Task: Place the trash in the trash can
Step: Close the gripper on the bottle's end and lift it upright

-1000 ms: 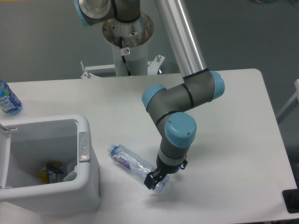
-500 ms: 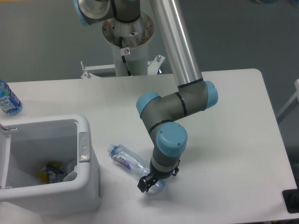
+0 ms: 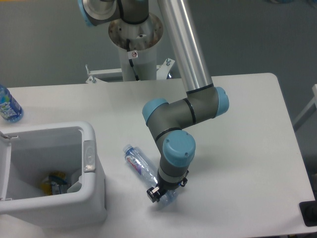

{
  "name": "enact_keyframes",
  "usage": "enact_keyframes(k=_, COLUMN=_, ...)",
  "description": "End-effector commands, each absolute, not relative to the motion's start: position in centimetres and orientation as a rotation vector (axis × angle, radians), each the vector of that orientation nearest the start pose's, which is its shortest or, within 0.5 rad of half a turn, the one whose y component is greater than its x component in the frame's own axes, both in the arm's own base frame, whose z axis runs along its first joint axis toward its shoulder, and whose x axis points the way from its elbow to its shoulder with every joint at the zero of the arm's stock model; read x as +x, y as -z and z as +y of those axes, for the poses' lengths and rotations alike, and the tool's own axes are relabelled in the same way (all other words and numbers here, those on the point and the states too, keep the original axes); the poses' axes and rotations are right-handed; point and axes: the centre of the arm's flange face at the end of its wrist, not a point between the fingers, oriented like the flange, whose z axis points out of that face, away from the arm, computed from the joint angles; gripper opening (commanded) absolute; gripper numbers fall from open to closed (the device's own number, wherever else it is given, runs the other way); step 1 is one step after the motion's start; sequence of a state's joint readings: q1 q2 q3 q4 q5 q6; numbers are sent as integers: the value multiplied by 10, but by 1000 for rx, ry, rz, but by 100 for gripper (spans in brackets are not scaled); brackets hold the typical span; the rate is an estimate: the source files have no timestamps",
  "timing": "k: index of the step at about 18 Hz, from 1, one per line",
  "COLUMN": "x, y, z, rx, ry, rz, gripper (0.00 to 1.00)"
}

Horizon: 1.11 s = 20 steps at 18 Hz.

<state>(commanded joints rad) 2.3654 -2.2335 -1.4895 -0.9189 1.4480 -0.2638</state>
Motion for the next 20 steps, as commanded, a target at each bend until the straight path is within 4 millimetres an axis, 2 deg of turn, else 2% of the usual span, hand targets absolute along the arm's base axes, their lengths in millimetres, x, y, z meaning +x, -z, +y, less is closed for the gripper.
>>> enact_keyframes(k=6, x=-394, y=-209, z=589, rx=-2612, ry=127, rz=-1518, gripper=62)
enact_keyframes(k=8, x=-393, y=-223, z=588, rx=-2600, ry=122, rz=-1505, gripper=62)
enact_keyframes(k=9, x=-392, y=-237, z=588, rx=-2585, ry=112, rz=-1491, gripper=62)
enact_keyframes(k=10, x=-393, y=-255, z=588, rx=-2564, ry=97, rz=-1474, gripper=62)
enact_keyframes(k=11, x=-393, y=-282, z=587, rx=-2530, ry=84, rz=-1452, gripper=62)
enact_keyframes(k=14, x=-396, y=-377, z=584, rx=-2403, ry=17, rz=-1367, gripper=62)
enact_keyframes(k=16, x=-406, y=-434, z=578, rx=-2310, ry=-25, rz=-1327, gripper=62)
enact_keyframes(k=20, x=-417, y=-525, z=578, rx=-2170, ry=-94, rz=-1242, gripper=62)
